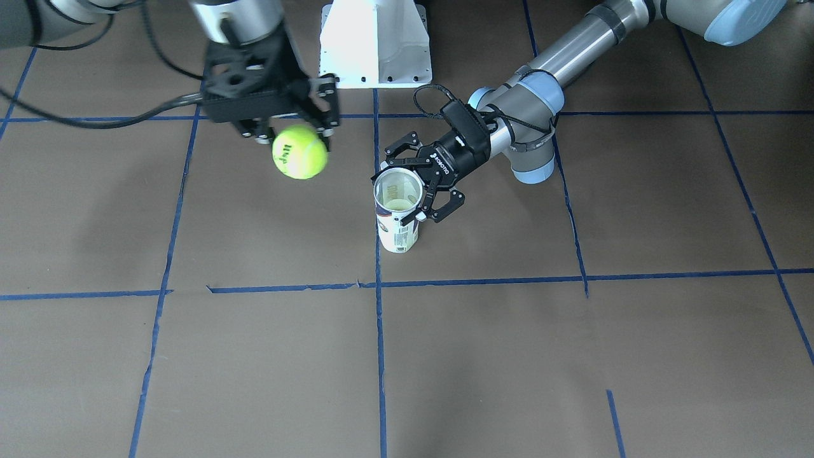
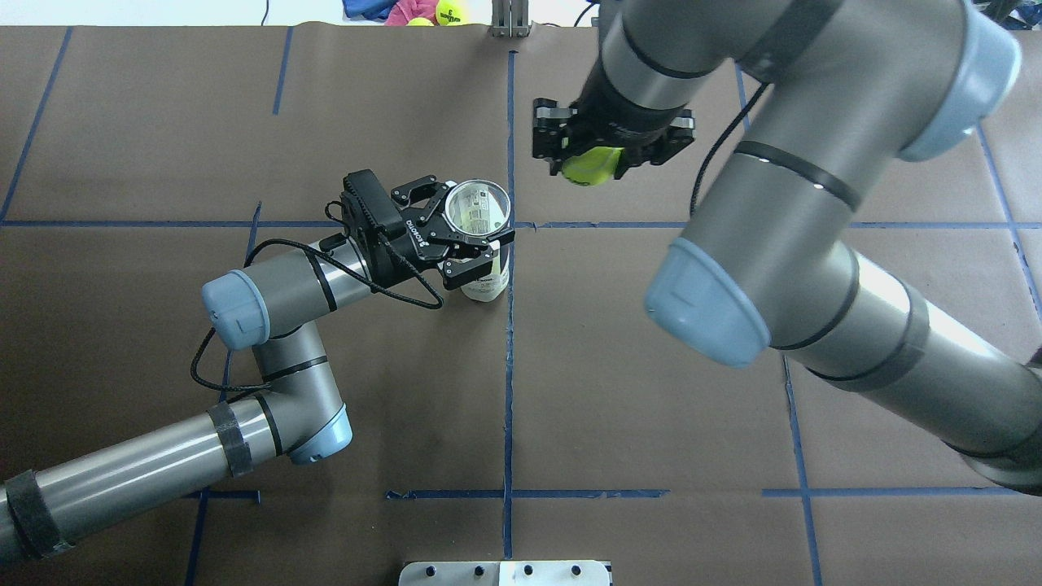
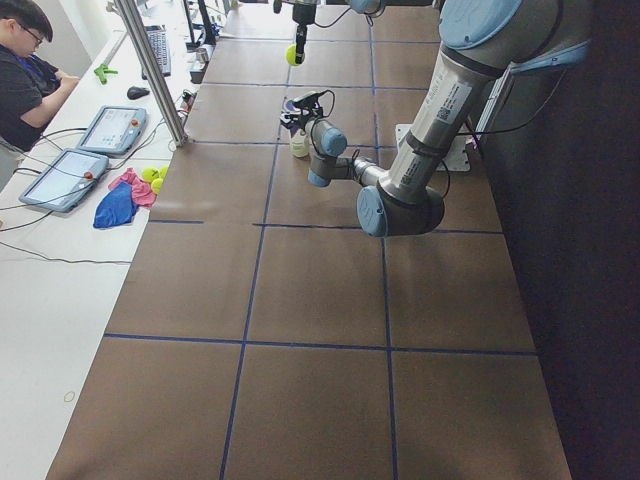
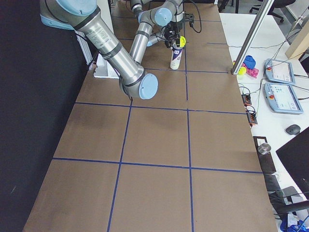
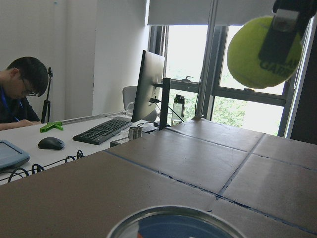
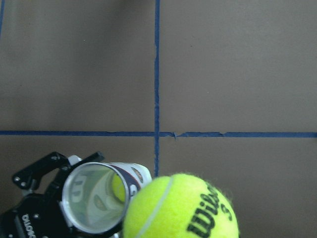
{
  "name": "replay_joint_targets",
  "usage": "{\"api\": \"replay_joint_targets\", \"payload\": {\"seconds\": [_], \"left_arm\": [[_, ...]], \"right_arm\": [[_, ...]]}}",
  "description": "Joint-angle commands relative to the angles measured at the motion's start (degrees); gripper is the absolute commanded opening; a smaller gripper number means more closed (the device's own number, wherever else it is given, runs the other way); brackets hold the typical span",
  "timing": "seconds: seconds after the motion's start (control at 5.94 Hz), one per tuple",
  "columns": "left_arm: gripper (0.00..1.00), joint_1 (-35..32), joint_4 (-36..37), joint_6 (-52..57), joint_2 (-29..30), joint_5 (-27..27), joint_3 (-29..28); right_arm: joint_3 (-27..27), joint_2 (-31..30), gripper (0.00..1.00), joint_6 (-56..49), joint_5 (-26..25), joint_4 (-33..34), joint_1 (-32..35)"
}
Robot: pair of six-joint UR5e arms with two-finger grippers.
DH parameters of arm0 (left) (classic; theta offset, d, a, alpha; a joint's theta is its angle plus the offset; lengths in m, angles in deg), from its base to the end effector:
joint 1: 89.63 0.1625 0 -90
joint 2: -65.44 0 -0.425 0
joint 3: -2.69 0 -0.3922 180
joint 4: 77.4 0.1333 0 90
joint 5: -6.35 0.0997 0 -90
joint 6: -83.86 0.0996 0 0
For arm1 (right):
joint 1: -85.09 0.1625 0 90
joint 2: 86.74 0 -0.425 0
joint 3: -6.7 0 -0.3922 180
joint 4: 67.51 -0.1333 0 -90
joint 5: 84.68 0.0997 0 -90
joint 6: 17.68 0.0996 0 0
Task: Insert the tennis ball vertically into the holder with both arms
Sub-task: 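Carry the second ball over the can held by the left gripper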
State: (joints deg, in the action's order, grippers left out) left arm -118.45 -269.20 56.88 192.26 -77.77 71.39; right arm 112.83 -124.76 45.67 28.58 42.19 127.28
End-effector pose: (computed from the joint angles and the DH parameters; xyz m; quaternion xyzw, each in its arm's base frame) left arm 0.5221 -0.4511 0.2637 0.6313 0.5742 0.1109 0.5093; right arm -0.3930 -0.4831 0.0465 0.0753 -0.4352 0.0389 0.8963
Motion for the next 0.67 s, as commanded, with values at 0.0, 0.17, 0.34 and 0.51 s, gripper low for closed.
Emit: {"api": "replay_joint_targets", "payload": {"seconds": [0.0,0.17,0.34,0.51], "left_arm": [[0.89,0.0,0.0,0.0,0.0,0.0,0.0],[0.89,0.0,0.0,0.0,0.0,-0.1,-0.1],[0.89,0.0,0.0,0.0,0.1,0.0,-0.1],[0.89,0.0,0.0,0.0,0.1,0.0,0.0]], "right_arm": [[-9.3,8.0,0.0,3.4,-4.5,0.0,-4.5],[-9.7,8.2,0.0,3.4,-4.7,-0.3,-5.2],[-10.4,8.4,0.01,3.4,-4.8,-0.4,-5.8],[-12.4,8.5,0.03,3.4,-5.1,-2.4,-5.9]]}}
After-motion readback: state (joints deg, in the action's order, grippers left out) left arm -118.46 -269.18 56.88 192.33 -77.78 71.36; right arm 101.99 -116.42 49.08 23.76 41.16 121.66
